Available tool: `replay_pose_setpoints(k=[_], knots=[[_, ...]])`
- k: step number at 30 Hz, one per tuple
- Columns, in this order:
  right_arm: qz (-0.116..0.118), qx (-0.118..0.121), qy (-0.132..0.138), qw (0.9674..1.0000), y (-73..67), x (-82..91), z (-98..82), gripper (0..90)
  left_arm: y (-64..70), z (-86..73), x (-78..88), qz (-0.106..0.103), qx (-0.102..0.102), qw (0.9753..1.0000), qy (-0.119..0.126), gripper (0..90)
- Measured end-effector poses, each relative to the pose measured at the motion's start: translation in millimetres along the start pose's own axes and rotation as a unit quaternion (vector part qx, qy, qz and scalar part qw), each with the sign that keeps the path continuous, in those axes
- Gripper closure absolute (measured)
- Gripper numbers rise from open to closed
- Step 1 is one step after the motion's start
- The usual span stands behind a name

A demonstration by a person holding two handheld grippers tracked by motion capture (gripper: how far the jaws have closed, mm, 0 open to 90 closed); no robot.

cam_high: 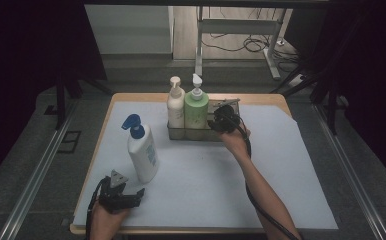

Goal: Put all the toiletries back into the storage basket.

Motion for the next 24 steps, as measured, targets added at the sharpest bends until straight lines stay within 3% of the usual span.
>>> replay_pose_setpoints(k=[17, 24], knots=[[0.02, 0.022, 0.015, 0.9994, 1.6, 26.4, 0.0, 25.2, 0.1, -0.1, 0.0, 0.0, 0.0, 1.0, 0.0, 12.1], [0.02, 0.043, 0.014, 0.9988, 2.1, 34.4, -3.1, 7.5, 0.1, -0.1, 0.0, 0.0, 0.0, 1.0, 0.001, 12.1]])
Point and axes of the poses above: each handheld gripper's, and its own axes: x roughly backward along the jaws, z roughly out of its top, y roughly to its right, the point moved 3 cm from there along -x, roughly forward along the jaws, and after that the axes turned 5 degrees about -z, right-handed, at the moved point
